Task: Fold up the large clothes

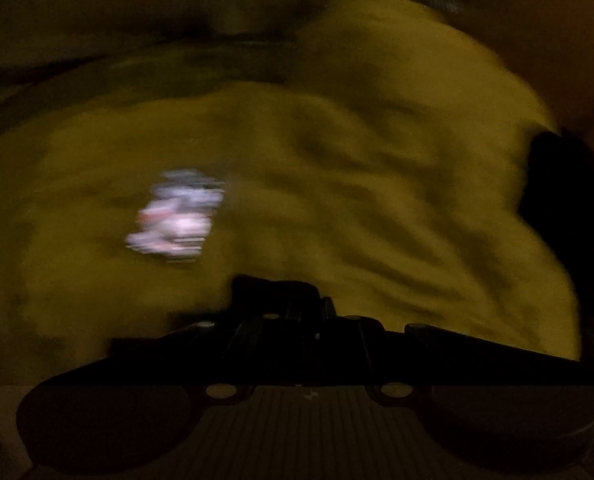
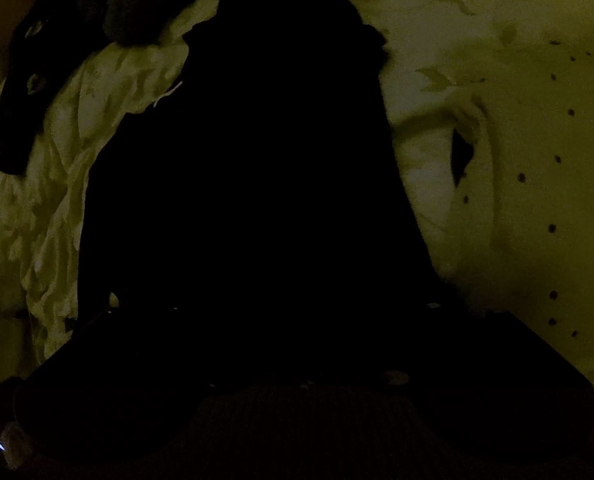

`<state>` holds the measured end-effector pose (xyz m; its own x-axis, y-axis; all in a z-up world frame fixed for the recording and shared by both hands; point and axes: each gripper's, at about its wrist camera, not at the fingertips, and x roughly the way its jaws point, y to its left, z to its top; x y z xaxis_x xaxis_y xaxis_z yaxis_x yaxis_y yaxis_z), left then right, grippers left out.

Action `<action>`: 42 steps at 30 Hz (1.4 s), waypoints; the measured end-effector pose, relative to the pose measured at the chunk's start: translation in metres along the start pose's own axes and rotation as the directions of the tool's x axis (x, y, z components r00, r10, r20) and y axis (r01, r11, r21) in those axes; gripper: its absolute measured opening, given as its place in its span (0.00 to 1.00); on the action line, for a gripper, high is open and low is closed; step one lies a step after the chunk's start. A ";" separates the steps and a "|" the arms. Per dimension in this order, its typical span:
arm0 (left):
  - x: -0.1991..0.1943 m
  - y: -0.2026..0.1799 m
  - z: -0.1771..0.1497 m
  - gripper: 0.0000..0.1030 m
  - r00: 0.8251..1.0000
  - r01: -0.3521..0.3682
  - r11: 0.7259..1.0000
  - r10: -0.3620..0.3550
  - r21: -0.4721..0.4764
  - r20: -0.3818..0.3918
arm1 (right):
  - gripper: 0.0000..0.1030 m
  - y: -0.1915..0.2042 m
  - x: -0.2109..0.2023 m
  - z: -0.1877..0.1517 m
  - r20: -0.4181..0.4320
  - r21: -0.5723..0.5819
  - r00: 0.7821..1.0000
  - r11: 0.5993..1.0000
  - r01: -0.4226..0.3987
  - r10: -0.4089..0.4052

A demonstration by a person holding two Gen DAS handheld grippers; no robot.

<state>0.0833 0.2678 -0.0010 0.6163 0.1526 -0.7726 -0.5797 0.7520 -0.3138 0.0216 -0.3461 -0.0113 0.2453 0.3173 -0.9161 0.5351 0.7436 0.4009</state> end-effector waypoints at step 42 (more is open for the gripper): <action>0.051 -0.029 -0.123 1.00 0.831 0.134 0.947 0.054 0.293 -0.554 | 0.57 0.065 0.090 0.086 0.040 0.254 0.990 0.957 -0.141 0.136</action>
<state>0.0659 0.1751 -0.0995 0.1855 -0.1878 -0.9645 -0.3103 0.9202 -0.2388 0.1480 -0.3199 -0.0664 0.3477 0.3915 -0.8519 0.6826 0.5172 0.5163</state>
